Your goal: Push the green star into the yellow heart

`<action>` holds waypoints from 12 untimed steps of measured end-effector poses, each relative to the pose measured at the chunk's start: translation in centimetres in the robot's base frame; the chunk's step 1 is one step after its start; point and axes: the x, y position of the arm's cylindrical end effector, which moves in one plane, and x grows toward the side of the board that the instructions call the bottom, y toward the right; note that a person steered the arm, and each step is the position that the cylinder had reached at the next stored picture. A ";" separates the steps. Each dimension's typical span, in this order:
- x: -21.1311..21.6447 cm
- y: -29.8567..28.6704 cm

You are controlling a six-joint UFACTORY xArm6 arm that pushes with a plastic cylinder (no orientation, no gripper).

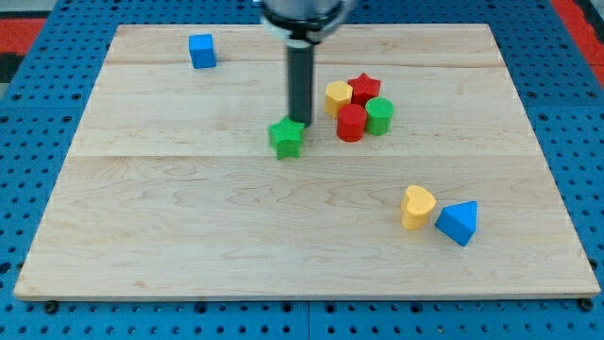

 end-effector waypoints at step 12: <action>8.4 11.1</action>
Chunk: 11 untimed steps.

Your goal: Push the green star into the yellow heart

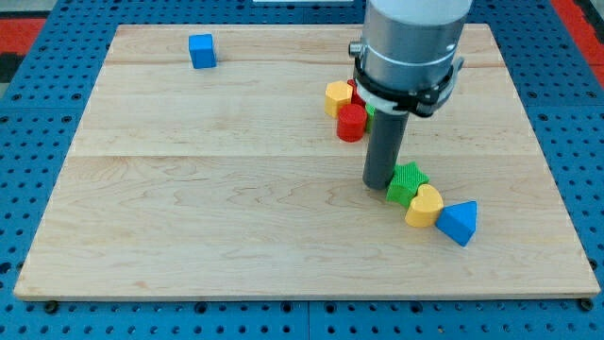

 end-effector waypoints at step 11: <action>-26.1 -20.8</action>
